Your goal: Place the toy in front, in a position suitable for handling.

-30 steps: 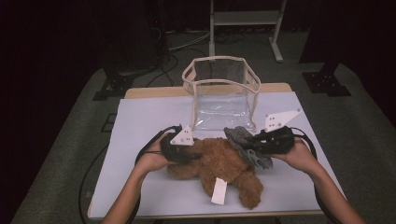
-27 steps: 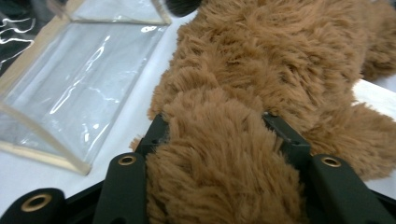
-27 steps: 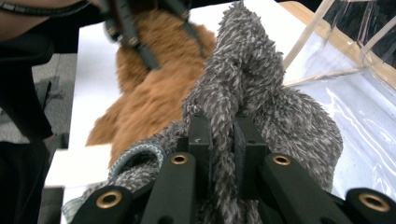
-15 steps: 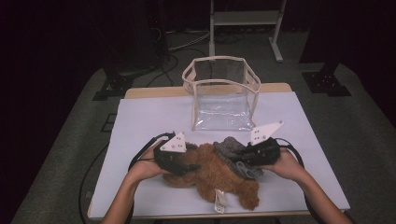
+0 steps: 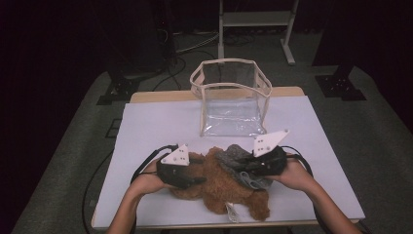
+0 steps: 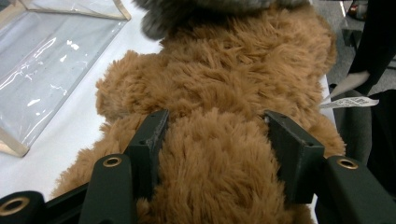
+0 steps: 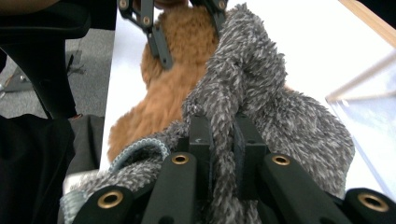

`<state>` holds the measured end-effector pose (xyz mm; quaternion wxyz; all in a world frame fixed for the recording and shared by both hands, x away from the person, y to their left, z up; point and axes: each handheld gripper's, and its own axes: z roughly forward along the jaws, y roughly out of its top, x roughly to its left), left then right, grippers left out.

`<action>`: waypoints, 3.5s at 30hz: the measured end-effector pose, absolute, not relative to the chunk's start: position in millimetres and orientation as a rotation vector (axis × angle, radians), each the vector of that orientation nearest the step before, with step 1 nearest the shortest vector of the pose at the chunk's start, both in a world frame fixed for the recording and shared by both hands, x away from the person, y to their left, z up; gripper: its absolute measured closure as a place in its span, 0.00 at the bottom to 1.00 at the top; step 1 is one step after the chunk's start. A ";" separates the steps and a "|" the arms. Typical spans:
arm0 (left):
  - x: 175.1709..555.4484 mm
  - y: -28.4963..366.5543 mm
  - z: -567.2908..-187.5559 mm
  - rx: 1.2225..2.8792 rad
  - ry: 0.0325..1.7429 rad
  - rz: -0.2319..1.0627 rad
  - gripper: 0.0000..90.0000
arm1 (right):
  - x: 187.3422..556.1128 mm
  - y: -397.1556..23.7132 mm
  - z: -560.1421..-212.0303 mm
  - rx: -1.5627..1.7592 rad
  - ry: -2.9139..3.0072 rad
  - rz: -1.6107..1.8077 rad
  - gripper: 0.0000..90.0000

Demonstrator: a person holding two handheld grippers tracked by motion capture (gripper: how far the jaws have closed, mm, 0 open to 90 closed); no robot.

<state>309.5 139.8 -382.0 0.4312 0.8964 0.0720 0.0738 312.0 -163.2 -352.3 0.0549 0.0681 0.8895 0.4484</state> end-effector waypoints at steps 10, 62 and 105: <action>304.0 142.0 -382.1 2.250 0.163 0.198 0.48 | 314.7 -136.6 -356.5 0.171 2.706 1.368 0.88; 297.8 140.6 -379.5 2.275 0.128 0.183 0.46 | 297.8 -146.1 -340.2 0.154 2.681 1.468 0.88; 288.2 153.7 -384.9 2.244 0.160 0.108 0.50 | 313.5 -157.9 -360.7 0.260 2.713 1.391 0.88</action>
